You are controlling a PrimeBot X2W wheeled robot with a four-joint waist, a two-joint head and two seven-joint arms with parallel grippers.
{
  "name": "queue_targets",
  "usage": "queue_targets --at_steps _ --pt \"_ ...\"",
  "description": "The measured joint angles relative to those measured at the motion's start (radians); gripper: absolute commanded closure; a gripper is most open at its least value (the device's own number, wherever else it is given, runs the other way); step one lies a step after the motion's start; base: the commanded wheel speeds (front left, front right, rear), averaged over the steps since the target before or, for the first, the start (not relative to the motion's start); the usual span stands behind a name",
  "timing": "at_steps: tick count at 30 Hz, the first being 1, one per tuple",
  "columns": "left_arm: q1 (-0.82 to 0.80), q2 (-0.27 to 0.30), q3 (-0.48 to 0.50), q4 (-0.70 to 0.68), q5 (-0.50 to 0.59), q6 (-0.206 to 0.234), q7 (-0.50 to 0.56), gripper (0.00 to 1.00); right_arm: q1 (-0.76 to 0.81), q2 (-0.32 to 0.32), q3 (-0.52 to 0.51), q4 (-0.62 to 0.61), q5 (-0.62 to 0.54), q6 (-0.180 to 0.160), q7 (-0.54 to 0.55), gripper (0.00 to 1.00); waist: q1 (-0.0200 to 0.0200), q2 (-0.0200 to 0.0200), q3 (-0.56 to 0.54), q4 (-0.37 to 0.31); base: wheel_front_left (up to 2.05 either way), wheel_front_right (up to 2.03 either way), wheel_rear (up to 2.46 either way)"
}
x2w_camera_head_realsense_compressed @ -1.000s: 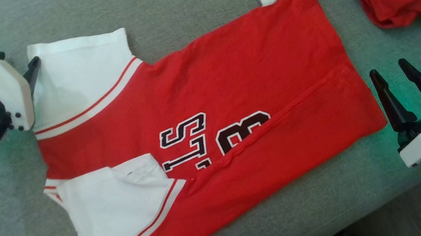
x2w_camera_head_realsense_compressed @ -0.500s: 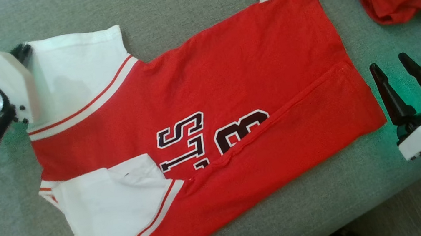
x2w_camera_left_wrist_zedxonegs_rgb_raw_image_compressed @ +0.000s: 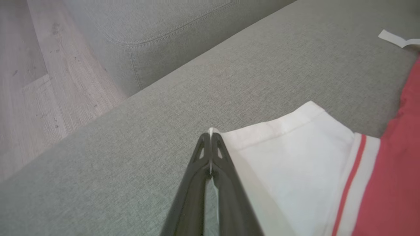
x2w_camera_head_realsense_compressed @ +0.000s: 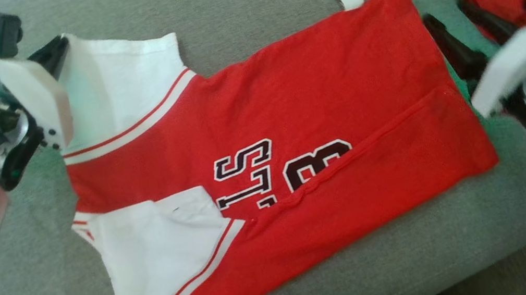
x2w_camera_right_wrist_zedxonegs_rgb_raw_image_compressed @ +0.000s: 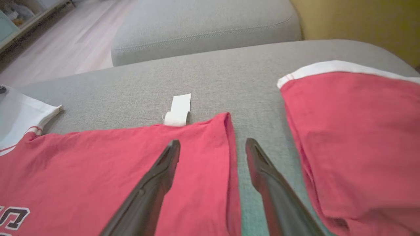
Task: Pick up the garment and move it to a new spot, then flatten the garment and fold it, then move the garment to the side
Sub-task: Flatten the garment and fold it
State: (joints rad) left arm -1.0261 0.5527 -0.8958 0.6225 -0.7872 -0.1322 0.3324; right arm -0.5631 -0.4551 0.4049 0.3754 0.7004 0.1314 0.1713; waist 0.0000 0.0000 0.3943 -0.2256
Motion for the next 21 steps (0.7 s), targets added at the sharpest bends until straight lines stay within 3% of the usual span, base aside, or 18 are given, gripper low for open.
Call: queue_targets --at_steps 3,10,21 --pt "-0.022 -0.001 -0.033 -0.025 -0.007 0.000 -0.013 1.00 -0.121 0.007 0.048 0.099 0.009 0.000 0.086 0.00 0.0000 0.0000 0.001 0.022 0.00 0.00 0.00" --pt "-0.066 -0.001 -0.083 -0.053 -0.037 0.000 -0.037 1.00 -0.250 0.040 0.102 0.289 0.002 0.000 0.115 0.00 0.0001 0.0000 0.020 0.058 0.00 0.00 0.00" --pt "-0.115 -0.001 -0.144 -0.045 -0.077 0.000 -0.064 1.00 -0.334 0.068 0.175 0.415 0.084 0.000 0.111 0.00 0.0000 0.0000 0.035 0.081 0.00 0.00 0.00"
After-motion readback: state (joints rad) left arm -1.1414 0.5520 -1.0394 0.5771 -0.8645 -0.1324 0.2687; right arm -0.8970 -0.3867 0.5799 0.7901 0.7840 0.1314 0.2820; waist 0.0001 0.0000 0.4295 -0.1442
